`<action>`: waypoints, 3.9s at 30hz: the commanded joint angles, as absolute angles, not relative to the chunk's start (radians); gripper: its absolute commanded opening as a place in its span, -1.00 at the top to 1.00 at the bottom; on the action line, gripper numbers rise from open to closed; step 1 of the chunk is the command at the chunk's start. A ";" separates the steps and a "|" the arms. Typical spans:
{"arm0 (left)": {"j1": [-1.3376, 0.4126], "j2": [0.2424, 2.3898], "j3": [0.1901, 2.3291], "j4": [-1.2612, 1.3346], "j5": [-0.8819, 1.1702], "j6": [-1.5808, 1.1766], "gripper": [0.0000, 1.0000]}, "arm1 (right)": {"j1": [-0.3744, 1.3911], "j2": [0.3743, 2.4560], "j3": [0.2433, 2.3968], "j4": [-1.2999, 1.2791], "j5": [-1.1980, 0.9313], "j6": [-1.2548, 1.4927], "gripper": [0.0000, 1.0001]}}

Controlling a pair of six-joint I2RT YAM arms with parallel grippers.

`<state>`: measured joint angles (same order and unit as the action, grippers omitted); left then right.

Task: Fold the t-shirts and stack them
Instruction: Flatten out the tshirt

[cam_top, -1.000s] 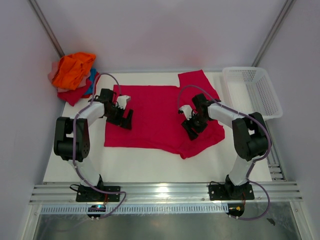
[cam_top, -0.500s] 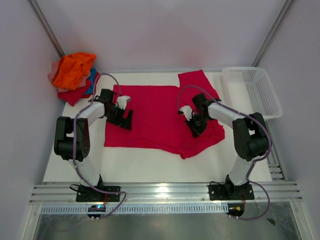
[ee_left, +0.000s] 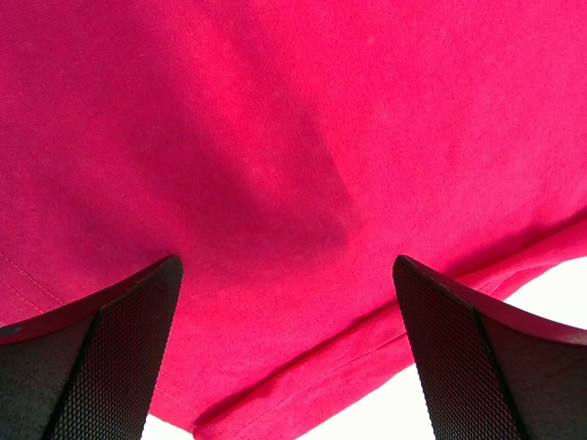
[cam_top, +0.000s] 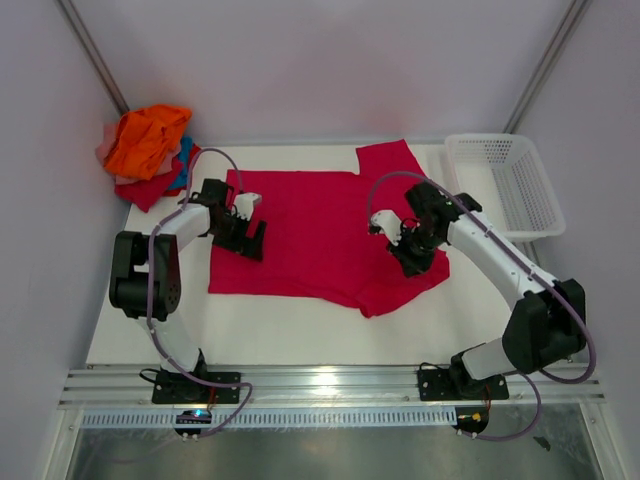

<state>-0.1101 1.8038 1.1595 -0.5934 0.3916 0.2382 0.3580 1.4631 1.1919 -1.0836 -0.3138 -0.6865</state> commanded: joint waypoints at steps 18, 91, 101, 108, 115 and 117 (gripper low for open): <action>-0.107 1.835 1.163 -0.552 0.373 0.233 -0.98 | 0.364 0.891 1.112 -1.540 -0.265 -0.874 0.94; -0.107 1.819 1.183 -0.633 0.124 0.333 -0.99 | 0.364 2.232 1.858 -0.666 0.060 -0.351 -0.99; -0.106 1.726 1.181 -0.636 0.245 0.345 -0.98 | 0.364 2.304 1.956 -0.713 0.069 -0.344 -0.99; -0.106 1.677 1.271 -0.796 0.414 0.428 -0.98 | 0.364 2.362 2.039 -0.759 0.089 -0.333 -0.99; -0.106 1.674 1.330 -0.960 0.417 0.525 -0.98 | 0.364 2.404 2.115 -0.773 0.115 -0.339 -0.99; -0.106 1.670 1.330 -0.976 0.411 0.532 -0.98 | 0.364 2.419 2.138 -0.775 0.117 -0.337 -0.99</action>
